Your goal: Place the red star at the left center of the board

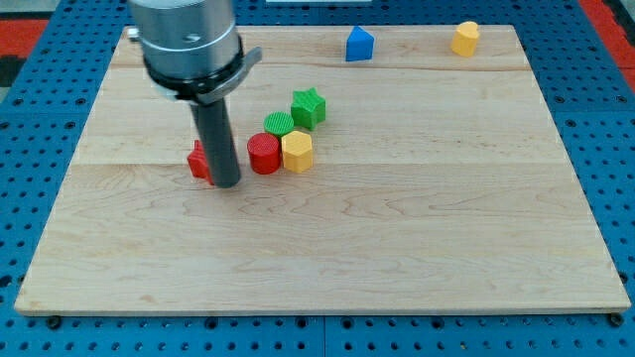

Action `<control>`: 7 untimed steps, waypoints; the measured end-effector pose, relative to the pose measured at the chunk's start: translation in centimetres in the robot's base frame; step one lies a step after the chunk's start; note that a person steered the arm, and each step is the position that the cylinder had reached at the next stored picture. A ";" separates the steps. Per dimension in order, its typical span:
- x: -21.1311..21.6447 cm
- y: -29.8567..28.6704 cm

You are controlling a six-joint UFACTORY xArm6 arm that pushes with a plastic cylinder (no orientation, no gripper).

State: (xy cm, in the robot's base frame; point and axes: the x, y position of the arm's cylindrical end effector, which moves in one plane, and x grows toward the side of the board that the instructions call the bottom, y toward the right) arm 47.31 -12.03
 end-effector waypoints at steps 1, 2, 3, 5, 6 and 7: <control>-3.0 -2.1; -4.7 -1.3; -7.0 -1.0; -12.7 -2.1; -12.7 -3.5; -11.8 -4.2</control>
State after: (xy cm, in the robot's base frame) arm 35.48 -16.19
